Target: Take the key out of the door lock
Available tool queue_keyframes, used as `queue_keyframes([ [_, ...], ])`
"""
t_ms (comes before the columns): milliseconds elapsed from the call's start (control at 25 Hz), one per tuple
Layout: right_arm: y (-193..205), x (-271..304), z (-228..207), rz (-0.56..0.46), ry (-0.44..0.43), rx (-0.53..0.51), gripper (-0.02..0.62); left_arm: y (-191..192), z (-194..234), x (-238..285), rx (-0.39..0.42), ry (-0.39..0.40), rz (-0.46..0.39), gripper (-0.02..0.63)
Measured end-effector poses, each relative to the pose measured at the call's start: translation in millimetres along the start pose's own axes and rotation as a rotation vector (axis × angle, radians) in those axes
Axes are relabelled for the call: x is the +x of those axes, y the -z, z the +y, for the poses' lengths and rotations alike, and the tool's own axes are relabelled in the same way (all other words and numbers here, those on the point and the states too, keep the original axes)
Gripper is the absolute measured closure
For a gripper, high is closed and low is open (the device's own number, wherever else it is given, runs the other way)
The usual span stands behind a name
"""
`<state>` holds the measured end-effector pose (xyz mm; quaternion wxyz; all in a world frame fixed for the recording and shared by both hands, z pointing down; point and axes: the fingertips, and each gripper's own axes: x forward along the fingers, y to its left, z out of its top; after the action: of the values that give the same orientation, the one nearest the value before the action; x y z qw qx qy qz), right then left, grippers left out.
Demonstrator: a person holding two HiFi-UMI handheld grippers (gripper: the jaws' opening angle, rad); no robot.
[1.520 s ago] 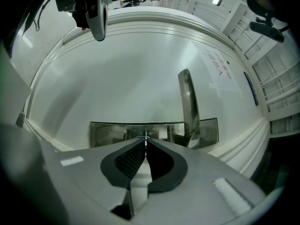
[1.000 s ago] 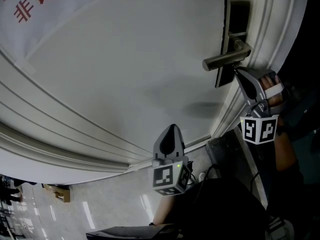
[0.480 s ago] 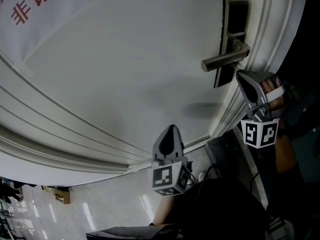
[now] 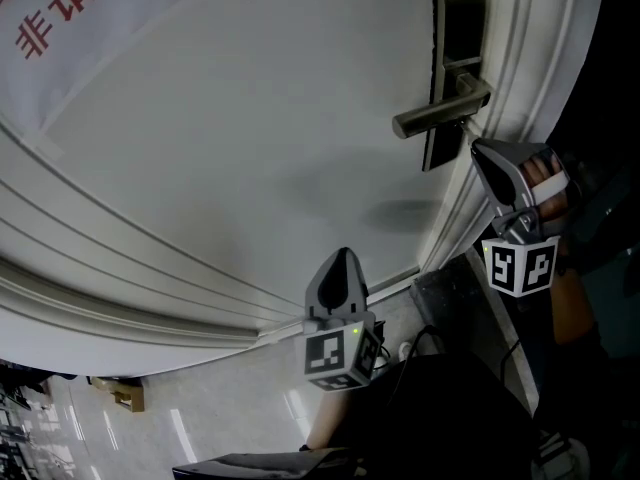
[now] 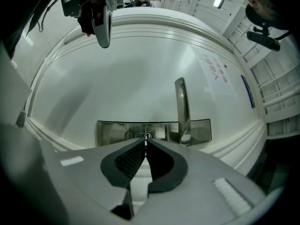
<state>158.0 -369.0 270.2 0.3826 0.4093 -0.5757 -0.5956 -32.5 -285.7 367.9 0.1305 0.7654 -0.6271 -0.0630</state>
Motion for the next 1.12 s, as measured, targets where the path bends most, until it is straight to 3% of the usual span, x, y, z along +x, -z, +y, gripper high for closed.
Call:
queue_keyframes([
  [280,-6.1,-15.4,-6.9,-0.022,0.024,0.064,0.584,-0.7,-4.1,-1.2,0.019,0.021,-0.005,0.606],
  [560,-28.4,-33.3,-12.0,-0.087,0.041,0.291,0.584,-6.7,-8.0,-2.4,0.030,0.034,-0.015,0.606],
  [680,-40.1,-39.1,-7.1,-0.140,0.029,0.479,0.584,-12.5,-10.4,-2.9,0.043,0.039,-0.027,0.606],
  [1000,-76.1,-55.3,-2.6,-0.364,-0.058,1.162,0.584,-44.3,-7.9,-15.5,0.068,0.032,-0.099,0.606],
  [1120,-89.3,-58.8,-6.1,-0.475,-0.121,1.337,0.584,-53.0,-7.0,-22.4,0.075,0.038,-0.115,0.606],
])
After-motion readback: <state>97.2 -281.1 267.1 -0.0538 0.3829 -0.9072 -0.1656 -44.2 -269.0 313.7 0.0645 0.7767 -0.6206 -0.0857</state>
